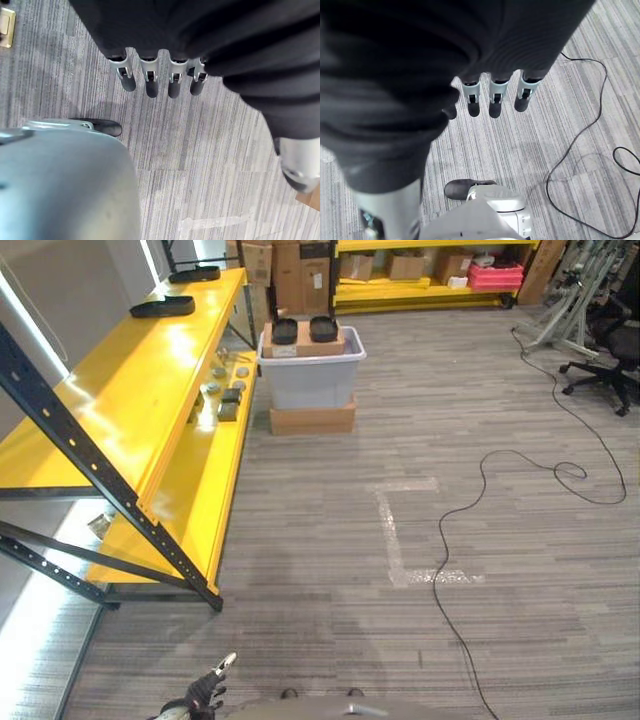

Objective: Move parts from the plastic box to the shelf.

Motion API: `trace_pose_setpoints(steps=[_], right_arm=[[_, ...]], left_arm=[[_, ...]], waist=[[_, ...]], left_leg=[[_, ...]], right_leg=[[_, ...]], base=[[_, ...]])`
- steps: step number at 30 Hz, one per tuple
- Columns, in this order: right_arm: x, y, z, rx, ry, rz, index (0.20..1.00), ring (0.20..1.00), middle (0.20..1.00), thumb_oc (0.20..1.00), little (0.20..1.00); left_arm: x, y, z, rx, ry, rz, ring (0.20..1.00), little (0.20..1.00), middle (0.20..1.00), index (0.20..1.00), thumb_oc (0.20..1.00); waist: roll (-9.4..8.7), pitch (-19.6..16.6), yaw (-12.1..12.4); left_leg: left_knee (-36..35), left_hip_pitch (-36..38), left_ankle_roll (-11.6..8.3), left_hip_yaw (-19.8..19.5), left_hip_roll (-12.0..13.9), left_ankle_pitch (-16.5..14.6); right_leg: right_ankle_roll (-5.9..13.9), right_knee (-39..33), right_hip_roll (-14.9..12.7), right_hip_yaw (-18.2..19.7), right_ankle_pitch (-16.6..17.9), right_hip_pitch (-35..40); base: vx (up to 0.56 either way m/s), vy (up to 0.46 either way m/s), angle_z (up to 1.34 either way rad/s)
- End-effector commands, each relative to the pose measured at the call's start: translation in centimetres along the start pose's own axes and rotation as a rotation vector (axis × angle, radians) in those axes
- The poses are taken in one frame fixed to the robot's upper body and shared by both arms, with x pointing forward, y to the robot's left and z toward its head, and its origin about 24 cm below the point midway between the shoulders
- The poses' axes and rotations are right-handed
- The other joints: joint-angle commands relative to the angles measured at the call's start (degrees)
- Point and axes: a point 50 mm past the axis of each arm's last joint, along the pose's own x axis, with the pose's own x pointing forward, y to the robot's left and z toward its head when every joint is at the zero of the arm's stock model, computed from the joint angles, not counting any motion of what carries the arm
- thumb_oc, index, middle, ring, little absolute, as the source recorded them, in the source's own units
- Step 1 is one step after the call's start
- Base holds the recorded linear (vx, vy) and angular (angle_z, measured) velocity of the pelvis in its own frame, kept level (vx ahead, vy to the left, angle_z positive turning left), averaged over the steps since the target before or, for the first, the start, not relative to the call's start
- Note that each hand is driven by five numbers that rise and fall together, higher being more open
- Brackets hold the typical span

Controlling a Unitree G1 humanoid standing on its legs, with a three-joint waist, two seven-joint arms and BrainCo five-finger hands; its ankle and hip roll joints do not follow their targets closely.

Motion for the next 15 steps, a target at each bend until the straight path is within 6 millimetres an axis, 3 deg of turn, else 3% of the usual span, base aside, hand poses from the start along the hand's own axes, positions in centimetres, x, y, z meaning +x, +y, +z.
trace_pose_setpoints(steps=[1,12,15], right_arm=[[0.0,-1.1,0.0,-0.064,0.016,-0.039,1.000,1.000,1.000,1.000,1.000],[0.0,-0.4,0.1,-0.075,0.026,-0.047,1.000,1.000,1.000,1.000,1.000],[-0.1,0.0,0.1,-0.071,0.041,-0.044,1.000,1.000,1.000,1.000,1.000]], left_arm=[[0.5,-0.1,1.6,-0.041,-0.048,-0.002,1.000,1.000,1.000,1.000,1.000],[0.4,0.5,0.3,-0.042,0.036,0.122,1.000,1.000,1.000,1.000,1.000],[0.4,0.2,-0.9,-0.087,0.129,0.143,1.000,1.000,1.000,1.000,1.000]], waist=[[-1.08,-0.3,0.4],[-0.88,-0.5,0.4],[-0.75,-0.7,0.5]], left_leg=[[-0.6,-0.4,-0.92,0.0,-0.9,-1.4],[-0.6,0.0,-0.96,0.0,-1.0,-1.5],[-0.6,0.1,-0.91,-0.2,-1.1,-1.4]], right_leg=[[5.39,-0.2,-1.5,-0.3,2.4,0.3],[5.37,-0.2,-1.8,-0.7,2.3,0.7],[5.29,-0.2,-1.8,-0.8,2.3,0.8]], base=[[0.00,0.000,0.00],[0.00,0.000,0.00],[0.00,0.000,0.00]])
